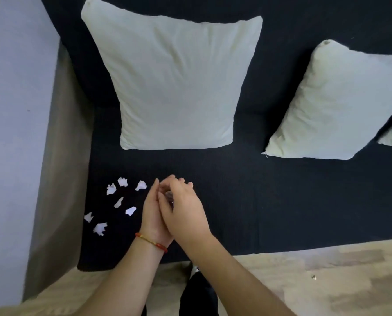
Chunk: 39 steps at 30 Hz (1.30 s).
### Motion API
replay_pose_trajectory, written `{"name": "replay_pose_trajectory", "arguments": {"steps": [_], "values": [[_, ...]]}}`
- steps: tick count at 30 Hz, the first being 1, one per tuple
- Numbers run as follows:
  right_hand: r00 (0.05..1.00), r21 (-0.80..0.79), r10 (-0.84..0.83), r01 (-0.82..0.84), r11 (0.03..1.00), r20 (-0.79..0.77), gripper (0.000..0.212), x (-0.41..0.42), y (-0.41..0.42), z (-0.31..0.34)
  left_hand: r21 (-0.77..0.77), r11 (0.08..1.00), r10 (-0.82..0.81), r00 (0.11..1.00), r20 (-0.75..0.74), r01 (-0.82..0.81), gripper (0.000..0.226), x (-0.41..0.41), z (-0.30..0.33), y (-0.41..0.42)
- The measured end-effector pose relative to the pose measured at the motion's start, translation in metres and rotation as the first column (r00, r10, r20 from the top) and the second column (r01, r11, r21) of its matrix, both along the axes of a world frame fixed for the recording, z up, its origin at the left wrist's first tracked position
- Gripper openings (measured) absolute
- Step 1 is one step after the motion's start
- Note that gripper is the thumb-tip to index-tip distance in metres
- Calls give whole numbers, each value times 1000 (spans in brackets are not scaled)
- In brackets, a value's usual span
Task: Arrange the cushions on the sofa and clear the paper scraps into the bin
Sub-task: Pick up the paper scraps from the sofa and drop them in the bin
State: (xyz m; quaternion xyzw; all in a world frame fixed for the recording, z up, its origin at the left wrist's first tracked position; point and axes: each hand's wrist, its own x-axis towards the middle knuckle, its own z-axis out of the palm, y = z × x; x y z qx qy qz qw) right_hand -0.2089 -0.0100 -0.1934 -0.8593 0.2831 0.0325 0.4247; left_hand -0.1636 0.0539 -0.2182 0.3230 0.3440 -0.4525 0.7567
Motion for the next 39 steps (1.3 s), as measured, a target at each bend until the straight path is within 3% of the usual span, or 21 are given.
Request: {"name": "replay_pose_trajectory", "arguments": {"steps": [3, 5, 7, 9, 11, 13, 16, 19, 22, 28, 33, 39], "values": [[997, -123, 19, -9, 992, 76, 24, -2, 7, 7, 30, 998, 62, 998, 13, -63, 36, -1, 2, -9], [986, -99, 39, -23, 995, 163, 29, -3, 8, 15, 19, 997, 74, 997, 31, -74, 42, 6, 4, -7], [961, 155, -117, 79, 985, 251, 28, -5, 1, 23, 39, 996, 80, 996, 48, -81, 42, 16, 7, 1], [893, 400, -399, 294, 868, 208, 24, -5, -9, 21, 92, 985, 141, 988, 60, -146, 32, 29, 8, 12], [870, 390, -490, 432, 813, 57, 23, -6, -20, -1, 125, 977, 163, 982, 92, -174, 28, 41, 7, 25], [924, 255, -359, 382, 888, -134, 26, -10, -27, -32, 128, 978, 152, 981, 118, -166, 27, 52, 10, 40], [934, 211, -182, 254, 944, -307, 44, -11, -20, -67, 148, 976, 137, 981, 140, -158, 27, 67, 15, 65], [940, 170, -74, 137, 976, -332, 60, -4, -2, -83, 173, 974, 114, 979, 167, -143, 28, 79, 19, 94], [910, 25, 69, -64, 998, -408, 66, 3, 15, -88, 188, 969, 130, 977, 169, -162, 27, 87, 20, 120], [839, -131, 258, -359, 924, -479, 57, -10, 41, -95, 182, 967, 158, 979, 133, -181, 26, 82, 18, 142], [875, -107, 287, -353, 929, -391, 9, -18, 42, -103, 170, 969, 159, 980, 120, -179, 26, 74, 17, 149], [963, 81, -14, 37, 996, -271, 8, 7, 41, -95, 154, 973, 158, 982, 99, -172, 27, 72, 21, 152]]}}
